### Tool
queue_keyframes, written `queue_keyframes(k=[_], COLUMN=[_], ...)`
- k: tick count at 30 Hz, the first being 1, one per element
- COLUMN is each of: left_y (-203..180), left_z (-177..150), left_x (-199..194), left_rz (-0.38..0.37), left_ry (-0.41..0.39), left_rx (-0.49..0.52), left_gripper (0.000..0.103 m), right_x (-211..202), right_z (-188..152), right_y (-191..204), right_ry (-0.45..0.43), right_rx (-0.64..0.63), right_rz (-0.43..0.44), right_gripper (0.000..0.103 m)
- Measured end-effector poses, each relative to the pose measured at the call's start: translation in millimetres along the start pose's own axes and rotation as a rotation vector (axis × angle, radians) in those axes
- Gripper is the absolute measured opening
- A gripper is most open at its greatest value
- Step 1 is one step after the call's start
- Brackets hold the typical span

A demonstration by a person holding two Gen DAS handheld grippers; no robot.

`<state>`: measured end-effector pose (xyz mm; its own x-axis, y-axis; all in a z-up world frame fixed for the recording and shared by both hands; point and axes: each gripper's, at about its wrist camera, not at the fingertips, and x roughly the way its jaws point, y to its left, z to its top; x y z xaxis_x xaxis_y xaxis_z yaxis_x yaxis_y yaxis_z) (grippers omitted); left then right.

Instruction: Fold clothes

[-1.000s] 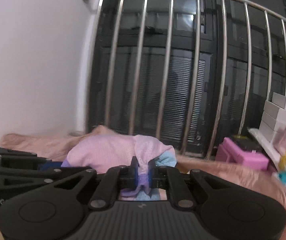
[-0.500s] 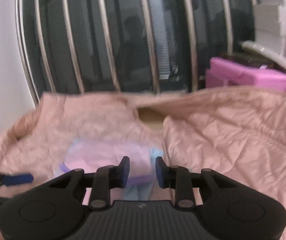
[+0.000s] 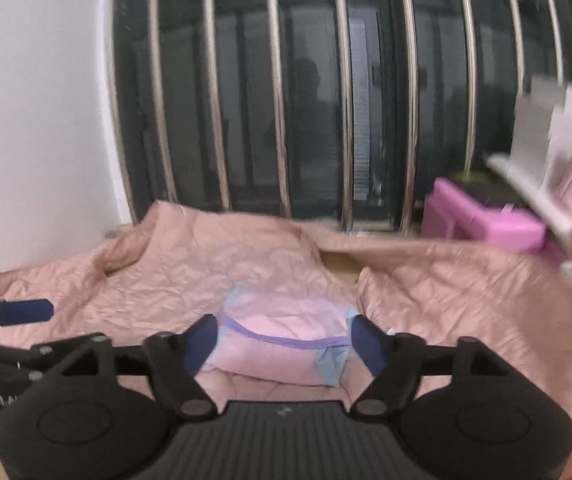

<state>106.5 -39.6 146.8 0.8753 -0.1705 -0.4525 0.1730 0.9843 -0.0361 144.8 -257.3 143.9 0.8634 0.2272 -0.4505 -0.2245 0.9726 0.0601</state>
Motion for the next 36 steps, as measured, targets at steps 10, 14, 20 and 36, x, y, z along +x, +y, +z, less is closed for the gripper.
queue_keyframes(k=[10, 14, 20, 36], left_y=[6, 19, 32, 22], left_z=[-65, -105, -157, -183], left_x=[-84, -79, -75, -46], left_rz=[0.035, 0.092, 0.133, 0.224], left_ry=[0.010, 0.105, 0.173, 0.210], left_rx=[-0.115, -0.163, -0.186, -0.058], left_gripper=[0.103, 0.103, 0.103, 0.103], right_x=[-92, -98, -97, -67], right_z=[-68, -112, -168, -200], right_y=[33, 30, 33, 70], right_ry=[0.019, 0.090, 0.121, 0.125], right_rx=[-0.016, 0.089, 0.190, 0.035], right_rz=[0.029, 0.056, 0.023, -0.131], right_gripper=[0.101, 0.101, 0.101, 0.101])
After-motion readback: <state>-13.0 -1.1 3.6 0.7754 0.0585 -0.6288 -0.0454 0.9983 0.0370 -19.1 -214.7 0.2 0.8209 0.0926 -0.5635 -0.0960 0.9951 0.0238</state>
